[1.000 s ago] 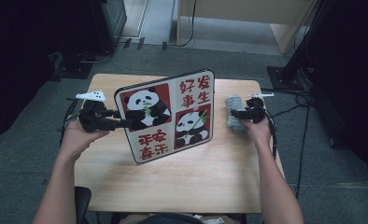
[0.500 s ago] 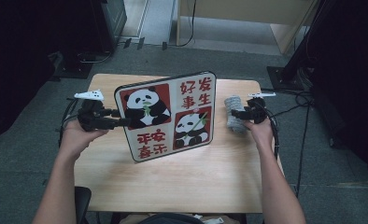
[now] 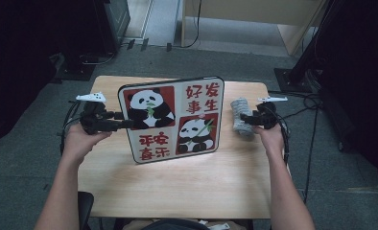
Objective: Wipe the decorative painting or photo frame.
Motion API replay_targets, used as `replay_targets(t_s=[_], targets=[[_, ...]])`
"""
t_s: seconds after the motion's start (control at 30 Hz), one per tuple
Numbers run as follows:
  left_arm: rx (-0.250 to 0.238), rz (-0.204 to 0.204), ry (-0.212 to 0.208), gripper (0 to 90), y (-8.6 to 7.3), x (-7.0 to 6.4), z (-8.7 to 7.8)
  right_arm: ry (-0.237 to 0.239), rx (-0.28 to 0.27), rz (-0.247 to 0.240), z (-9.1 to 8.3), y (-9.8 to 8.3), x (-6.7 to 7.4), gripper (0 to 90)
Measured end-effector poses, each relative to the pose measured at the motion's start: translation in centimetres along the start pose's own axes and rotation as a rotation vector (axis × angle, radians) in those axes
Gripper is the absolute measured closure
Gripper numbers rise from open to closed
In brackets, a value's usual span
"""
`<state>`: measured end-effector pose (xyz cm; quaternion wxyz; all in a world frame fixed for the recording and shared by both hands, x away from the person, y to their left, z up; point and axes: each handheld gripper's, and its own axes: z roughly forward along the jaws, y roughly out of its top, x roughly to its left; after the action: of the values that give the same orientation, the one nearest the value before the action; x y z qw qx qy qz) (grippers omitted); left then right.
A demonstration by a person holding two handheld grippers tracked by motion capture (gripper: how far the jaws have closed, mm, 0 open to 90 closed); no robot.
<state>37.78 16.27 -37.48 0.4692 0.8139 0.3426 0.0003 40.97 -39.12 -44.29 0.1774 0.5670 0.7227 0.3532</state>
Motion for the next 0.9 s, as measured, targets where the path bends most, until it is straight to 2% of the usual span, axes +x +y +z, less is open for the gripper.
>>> replay_targets(t_s=[0.47,0.7,0.9], targets=[[0.003,-0.026,0.026,42.8,-0.4,0.7,0.1,0.035,0.021,-0.021,-1.3,-1.2,1.6,34.9],[0.006,-0.039,0.031,41.9,-0.6,1.0,0.3,0.039,0.01,-0.033,-1.7,-1.6,2.1,34.2],[0.013,-0.034,0.049,41.7,-0.7,1.1,0.4,0.049,0.01,-0.03,-2.1,-1.9,2.5,34.0]])
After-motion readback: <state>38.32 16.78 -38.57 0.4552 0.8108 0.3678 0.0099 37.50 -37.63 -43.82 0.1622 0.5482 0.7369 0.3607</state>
